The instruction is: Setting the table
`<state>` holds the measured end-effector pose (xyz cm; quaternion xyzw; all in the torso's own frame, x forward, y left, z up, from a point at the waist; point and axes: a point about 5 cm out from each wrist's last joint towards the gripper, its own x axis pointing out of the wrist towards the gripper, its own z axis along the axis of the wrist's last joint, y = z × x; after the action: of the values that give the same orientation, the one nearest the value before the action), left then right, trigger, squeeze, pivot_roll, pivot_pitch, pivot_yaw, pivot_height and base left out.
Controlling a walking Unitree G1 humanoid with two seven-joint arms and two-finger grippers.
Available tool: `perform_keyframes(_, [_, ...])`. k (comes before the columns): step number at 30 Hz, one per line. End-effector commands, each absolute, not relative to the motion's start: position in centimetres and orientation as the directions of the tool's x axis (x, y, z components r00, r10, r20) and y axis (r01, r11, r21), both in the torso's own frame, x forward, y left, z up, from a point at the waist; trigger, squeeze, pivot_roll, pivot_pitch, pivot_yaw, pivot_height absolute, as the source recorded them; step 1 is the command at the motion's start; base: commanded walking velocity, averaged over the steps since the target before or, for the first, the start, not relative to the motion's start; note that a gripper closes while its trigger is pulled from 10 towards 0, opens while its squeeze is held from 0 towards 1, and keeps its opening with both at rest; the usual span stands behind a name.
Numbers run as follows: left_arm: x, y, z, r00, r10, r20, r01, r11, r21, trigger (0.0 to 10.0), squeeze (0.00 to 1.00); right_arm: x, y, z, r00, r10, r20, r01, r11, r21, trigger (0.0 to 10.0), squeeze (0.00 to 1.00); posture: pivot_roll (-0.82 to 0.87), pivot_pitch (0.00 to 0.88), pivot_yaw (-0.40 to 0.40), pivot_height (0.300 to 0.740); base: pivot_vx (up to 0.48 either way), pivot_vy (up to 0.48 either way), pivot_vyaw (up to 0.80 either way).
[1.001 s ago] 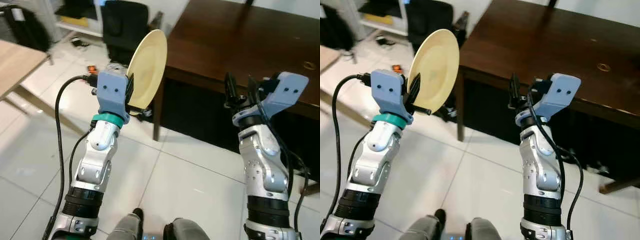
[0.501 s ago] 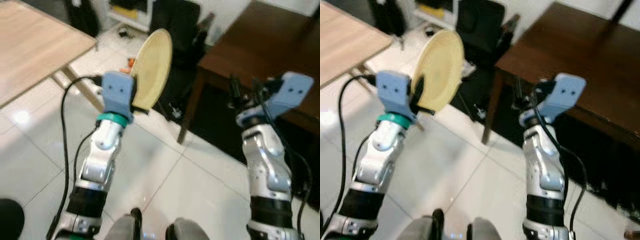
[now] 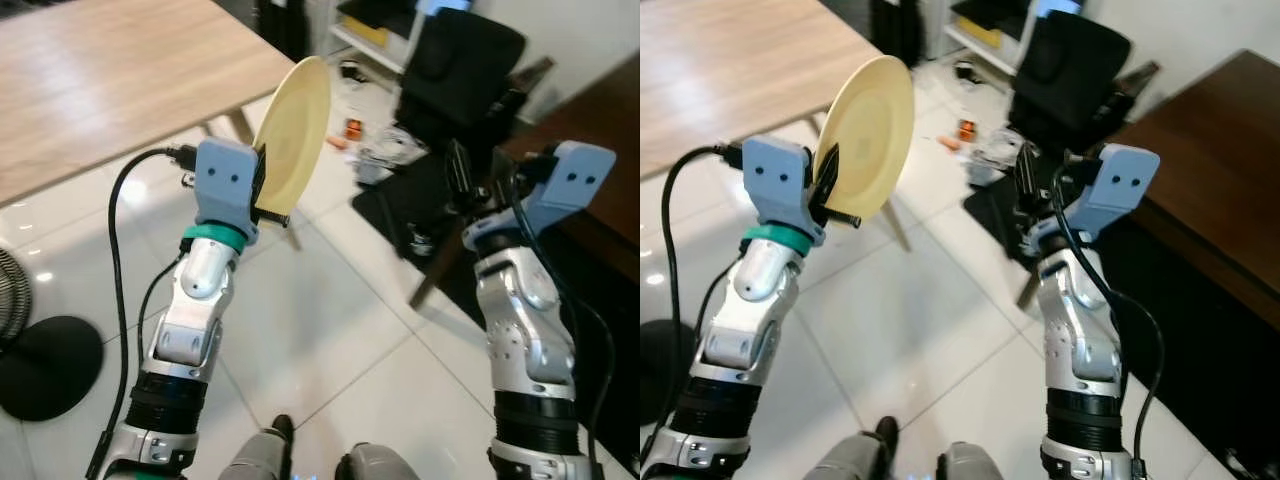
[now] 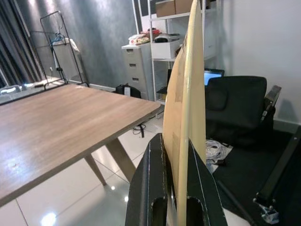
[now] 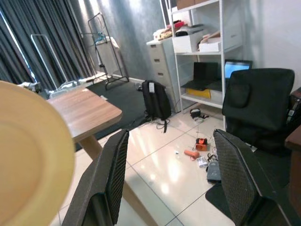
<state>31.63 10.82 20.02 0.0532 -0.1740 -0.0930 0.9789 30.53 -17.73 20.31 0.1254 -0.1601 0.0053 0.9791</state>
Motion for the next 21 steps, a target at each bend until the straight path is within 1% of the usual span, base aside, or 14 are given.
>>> perform_keyframes(1, [31.63, 10.56, 20.0, 0.921, -0.21, 0.327, 0.171, 0.975, 0.143, 10.0, 0.0, 30.51, -17.87, 20.2, 0.949, -0.037, 0.313, -0.046, 0.966, 0.254, 10.0, 0.0, -0.08, 0.0, 0.027, 0.74, 0.0, 0.0, 0.8])
perform_keyframes(21, [32.07, 10.74, 20.54, 0.92, -0.183, 0.347, 0.142, 0.98, 0.141, 10.0, 0.0, 30.57, -17.86, 20.64, 0.94, -0.036, 0.34, -0.061, 0.961, 0.27, 10.0, 0.0, -0.08, 0.0, 0.028, 0.74, 0.0, 0.0, 0.78])
